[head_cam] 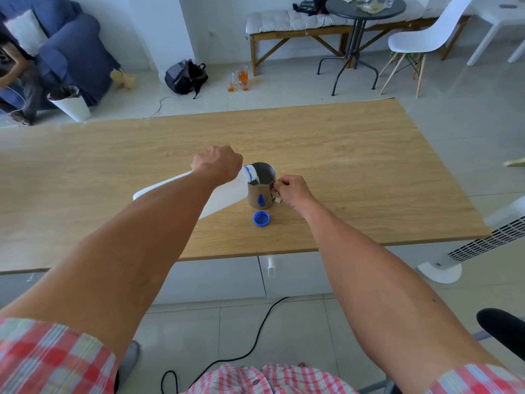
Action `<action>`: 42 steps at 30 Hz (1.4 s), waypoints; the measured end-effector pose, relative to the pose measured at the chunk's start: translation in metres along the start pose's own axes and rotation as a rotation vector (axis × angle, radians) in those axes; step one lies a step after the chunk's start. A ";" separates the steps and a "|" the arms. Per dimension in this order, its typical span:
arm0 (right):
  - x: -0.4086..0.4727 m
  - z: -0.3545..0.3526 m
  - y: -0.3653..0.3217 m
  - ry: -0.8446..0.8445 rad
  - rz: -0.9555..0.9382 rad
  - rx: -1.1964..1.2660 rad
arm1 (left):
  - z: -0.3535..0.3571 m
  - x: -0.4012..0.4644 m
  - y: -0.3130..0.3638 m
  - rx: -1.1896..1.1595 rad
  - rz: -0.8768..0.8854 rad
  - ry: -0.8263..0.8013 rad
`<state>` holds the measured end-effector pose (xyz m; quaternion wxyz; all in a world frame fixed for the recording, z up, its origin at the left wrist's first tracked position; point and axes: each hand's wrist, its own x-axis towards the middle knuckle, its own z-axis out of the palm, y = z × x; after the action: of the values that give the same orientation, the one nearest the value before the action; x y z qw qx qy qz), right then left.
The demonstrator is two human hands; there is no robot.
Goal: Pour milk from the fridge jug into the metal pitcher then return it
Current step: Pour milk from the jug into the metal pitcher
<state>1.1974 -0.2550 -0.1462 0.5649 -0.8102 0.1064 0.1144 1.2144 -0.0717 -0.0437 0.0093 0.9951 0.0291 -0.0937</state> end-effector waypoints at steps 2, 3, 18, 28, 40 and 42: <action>0.000 0.000 0.000 0.003 -0.003 -0.002 | 0.000 0.000 0.000 0.000 -0.003 -0.004; 0.000 0.000 0.000 0.006 -0.004 -0.005 | -0.001 0.000 0.000 -0.003 -0.006 -0.005; 0.001 0.001 -0.001 0.010 -0.009 -0.049 | -0.001 0.000 0.001 -0.034 -0.032 -0.012; 0.003 0.001 0.000 0.001 0.001 -0.025 | -0.001 0.001 0.001 -0.037 -0.041 -0.018; 0.004 0.000 -0.002 -0.001 -0.002 -0.053 | -0.002 0.000 0.001 -0.031 -0.032 -0.021; 0.004 0.000 -0.003 0.000 -0.002 -0.065 | -0.002 0.000 0.002 -0.026 -0.027 -0.022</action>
<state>1.2018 -0.2545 -0.1450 0.5384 -0.8282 0.1017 0.1174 1.2147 -0.0733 -0.0420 0.0215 0.9933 0.0438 -0.1043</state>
